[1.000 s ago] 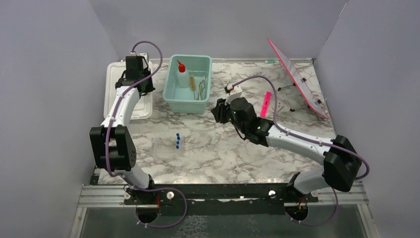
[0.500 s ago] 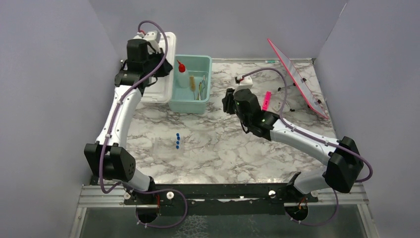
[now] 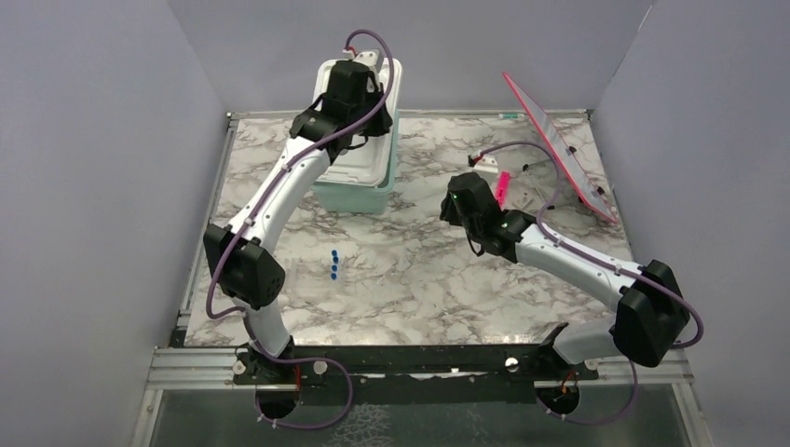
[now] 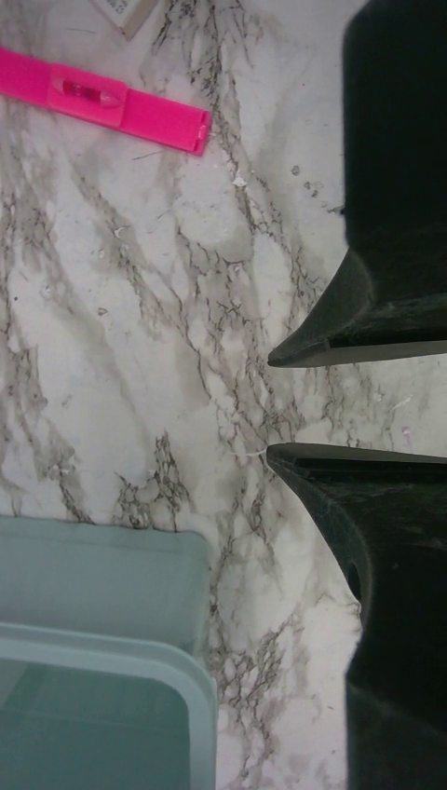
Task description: Organize the chemistry lab equipment
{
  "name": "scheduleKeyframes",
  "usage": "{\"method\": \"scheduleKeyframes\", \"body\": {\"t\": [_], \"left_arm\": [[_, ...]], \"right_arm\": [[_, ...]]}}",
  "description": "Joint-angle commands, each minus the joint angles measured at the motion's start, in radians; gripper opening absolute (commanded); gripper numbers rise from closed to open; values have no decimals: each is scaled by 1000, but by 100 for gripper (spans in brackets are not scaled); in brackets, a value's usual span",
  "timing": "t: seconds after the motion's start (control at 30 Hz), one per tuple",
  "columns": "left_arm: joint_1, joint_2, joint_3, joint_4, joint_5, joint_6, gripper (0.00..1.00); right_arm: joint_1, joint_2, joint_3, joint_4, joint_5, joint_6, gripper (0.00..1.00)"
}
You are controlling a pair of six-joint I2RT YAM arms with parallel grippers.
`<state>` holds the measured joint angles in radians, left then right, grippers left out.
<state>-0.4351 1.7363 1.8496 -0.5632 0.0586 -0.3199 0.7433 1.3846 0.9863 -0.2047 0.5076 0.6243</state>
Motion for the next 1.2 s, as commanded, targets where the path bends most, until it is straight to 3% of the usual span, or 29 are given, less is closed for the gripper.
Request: {"method": "scheduleKeyframes", "body": {"t": [0.0,0.4,0.73,0.87,1.07,1.17], "left_arm": [[-70,107,136,-94,-239,-17,0],[-105,277,241,-187,-363,-5,0],[-105,397,360,-187,-299,72,0],[-103,420,392,-189,-292,93,12],[-89,385,412,-192,-213,69,45],[-75,362,438,-190,-146,64,50]], "right_arm": [[-1,-39,-15,-48,14,53,40],[-1,-44,-21,-55,1,55,40],[-1,-30,-10,-37,-11,34,40],[-1,-25,1,-34,-14,25,40],[-1,-18,21,-16,-52,-2,40],[0,-7,36,-1,-91,-23,40]]}}
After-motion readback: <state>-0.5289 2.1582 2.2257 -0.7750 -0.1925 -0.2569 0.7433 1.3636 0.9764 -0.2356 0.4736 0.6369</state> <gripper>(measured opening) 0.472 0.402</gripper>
